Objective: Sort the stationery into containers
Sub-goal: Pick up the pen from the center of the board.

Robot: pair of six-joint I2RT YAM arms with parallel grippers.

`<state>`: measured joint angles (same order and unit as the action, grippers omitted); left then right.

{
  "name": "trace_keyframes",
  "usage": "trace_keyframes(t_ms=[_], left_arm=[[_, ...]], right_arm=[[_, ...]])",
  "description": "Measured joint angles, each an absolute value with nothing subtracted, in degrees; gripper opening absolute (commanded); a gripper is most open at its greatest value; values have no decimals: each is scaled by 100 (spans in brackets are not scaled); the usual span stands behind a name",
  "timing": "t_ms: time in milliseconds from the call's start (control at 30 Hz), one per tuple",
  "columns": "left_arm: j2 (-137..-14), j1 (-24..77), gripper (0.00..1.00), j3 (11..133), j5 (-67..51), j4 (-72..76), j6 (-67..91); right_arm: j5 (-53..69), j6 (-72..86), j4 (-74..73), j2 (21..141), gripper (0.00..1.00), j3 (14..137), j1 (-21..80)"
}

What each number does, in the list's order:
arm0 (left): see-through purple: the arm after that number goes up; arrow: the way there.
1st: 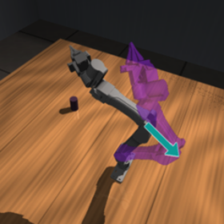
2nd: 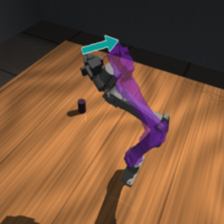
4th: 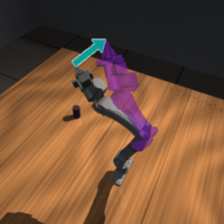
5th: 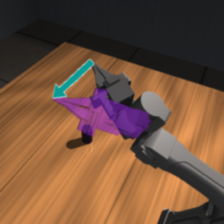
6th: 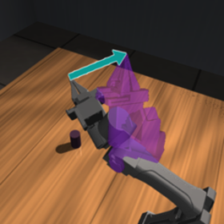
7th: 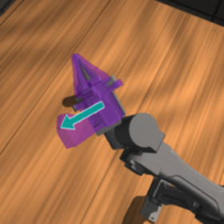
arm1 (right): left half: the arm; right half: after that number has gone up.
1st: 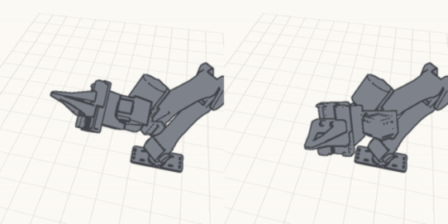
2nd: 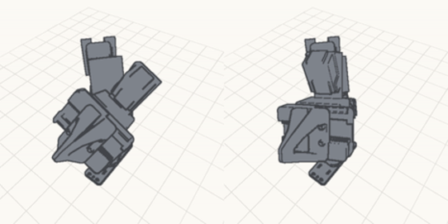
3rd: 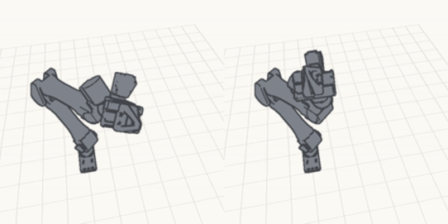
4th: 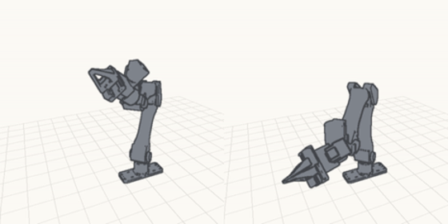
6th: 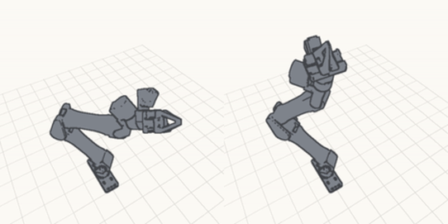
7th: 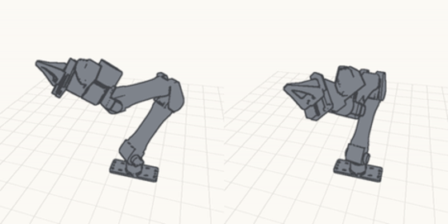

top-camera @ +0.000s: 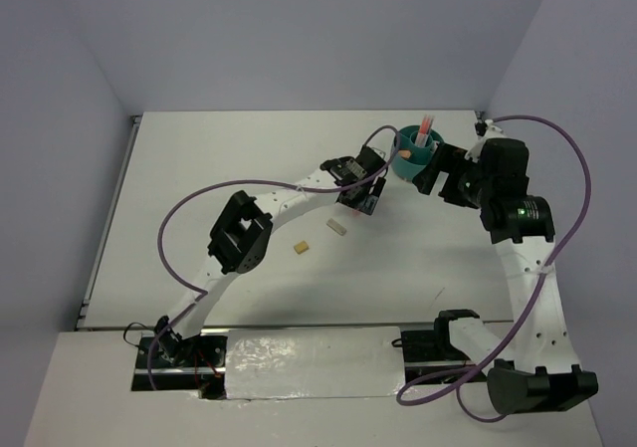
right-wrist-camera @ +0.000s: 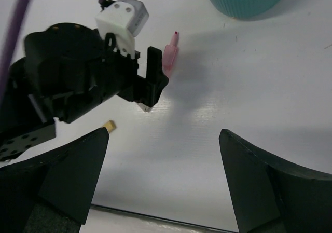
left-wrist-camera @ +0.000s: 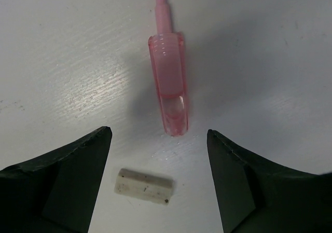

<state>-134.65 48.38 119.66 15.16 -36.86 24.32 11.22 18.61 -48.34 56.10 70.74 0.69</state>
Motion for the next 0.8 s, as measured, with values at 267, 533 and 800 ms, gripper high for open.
trace_keyframes(t_ms=[267,533,800], left_arm=[[-14038,4842,75,12232,1597,-3667,2263],[-14092,4853,38,12223,1551,-3468,2370],[-14022,4849,0,12092,1577,-3378,2453]], right_arm=[[1120,1885,-4877,5363,95,7074,283],[1122,1885,-4895,5555,95,7096,355],[1151,1905,-4873,5745,96,7166,362]])
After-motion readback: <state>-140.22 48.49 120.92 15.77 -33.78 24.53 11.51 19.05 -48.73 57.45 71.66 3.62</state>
